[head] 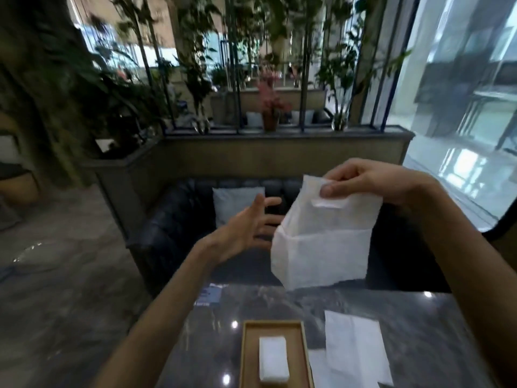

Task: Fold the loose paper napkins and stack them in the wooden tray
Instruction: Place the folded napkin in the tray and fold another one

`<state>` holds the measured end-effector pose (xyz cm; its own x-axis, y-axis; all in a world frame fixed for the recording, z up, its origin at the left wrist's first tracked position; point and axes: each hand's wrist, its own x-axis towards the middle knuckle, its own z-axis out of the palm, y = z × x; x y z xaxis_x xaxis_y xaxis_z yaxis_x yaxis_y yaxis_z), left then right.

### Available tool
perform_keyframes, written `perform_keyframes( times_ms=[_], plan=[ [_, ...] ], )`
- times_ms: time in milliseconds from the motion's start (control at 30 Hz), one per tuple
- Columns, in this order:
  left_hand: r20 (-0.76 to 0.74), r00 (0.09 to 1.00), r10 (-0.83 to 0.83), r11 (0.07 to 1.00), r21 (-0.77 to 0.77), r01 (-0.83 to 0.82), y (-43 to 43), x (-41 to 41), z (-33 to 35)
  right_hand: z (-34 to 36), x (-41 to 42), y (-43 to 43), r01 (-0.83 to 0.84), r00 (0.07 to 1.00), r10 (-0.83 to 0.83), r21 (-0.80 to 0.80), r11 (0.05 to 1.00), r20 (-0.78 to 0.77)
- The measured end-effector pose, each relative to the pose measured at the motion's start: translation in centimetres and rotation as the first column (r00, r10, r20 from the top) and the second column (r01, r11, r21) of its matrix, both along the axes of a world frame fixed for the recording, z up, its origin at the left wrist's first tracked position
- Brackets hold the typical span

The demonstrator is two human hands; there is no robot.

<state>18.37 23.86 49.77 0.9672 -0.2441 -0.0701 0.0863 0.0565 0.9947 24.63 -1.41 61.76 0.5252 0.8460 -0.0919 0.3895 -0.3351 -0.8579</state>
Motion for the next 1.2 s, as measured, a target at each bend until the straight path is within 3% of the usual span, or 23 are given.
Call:
perform_keyframes(
  times_ms=[100,200,267,333,400,567,667,767,867,933,1067,1200],
  plan=[
    [0.012,0.997,-0.08,0.994,-0.076,0.081,0.3,0.0,1.8,2.8,0.6,0.7,-0.009,1.0,0.009,0.02,1.0,0.002],
    [0.122,0.989,0.082,0.964,-0.263,-0.047,-0.3,1.7,4.8,6.1,1.3,0.7,0.078,0.993,-0.078,0.008,0.997,0.086],
    [0.207,0.952,0.224,0.933,-0.329,-0.148,-0.5,3.3,7.8,8.2,1.9,-0.1,0.227,0.961,-0.252,0.192,0.955,0.117],
    [0.295,0.902,0.316,0.913,-0.352,-0.205,-0.4,4.9,10.6,8.5,2.6,-0.9,0.336,0.926,-0.376,0.416,0.845,0.017],
    [0.353,0.843,0.406,0.897,-0.329,-0.295,-0.1,5.8,12.2,5.9,2.6,-1.5,0.44,0.89,-0.438,0.487,0.755,-0.125],
    [0.42,0.744,0.52,0.848,-0.15,-0.508,-0.5,5.7,11.1,-3.4,2.7,0.3,0.452,0.864,-0.192,0.552,0.701,-0.465],
    [0.495,0.711,0.498,0.826,-0.021,-0.564,0.0,5.5,10.1,-4.3,3.6,1.3,0.577,0.81,-0.374,0.496,0.649,-0.452],
    [0.446,0.748,0.492,0.822,0.045,-0.568,1.7,6.1,10.7,-3.3,4.9,2.1,0.577,0.817,-0.458,0.498,0.647,-0.352],
    [0.192,0.891,0.412,0.911,-0.046,-0.411,3.1,6.2,10.9,-2.3,5.8,2.6,0.582,0.813,-0.482,0.488,0.651,-0.327],
    [0.118,0.935,0.334,0.942,-0.063,-0.329,3.8,6.0,10.2,-2.0,6.5,2.6,0.589,0.808,-0.466,0.449,0.672,-0.361],
    [0.172,0.911,0.375,0.926,-0.031,-0.376,4.4,6.0,9.4,-1.8,7.6,1.9,0.489,0.851,-0.311,0.423,0.763,-0.423],
    [0.284,0.881,0.378,0.92,-0.005,-0.393,4.4,6.0,10.5,-0.9,7.8,1.6,0.512,0.849,-0.353,0.442,0.736,-0.394]
  ],
)
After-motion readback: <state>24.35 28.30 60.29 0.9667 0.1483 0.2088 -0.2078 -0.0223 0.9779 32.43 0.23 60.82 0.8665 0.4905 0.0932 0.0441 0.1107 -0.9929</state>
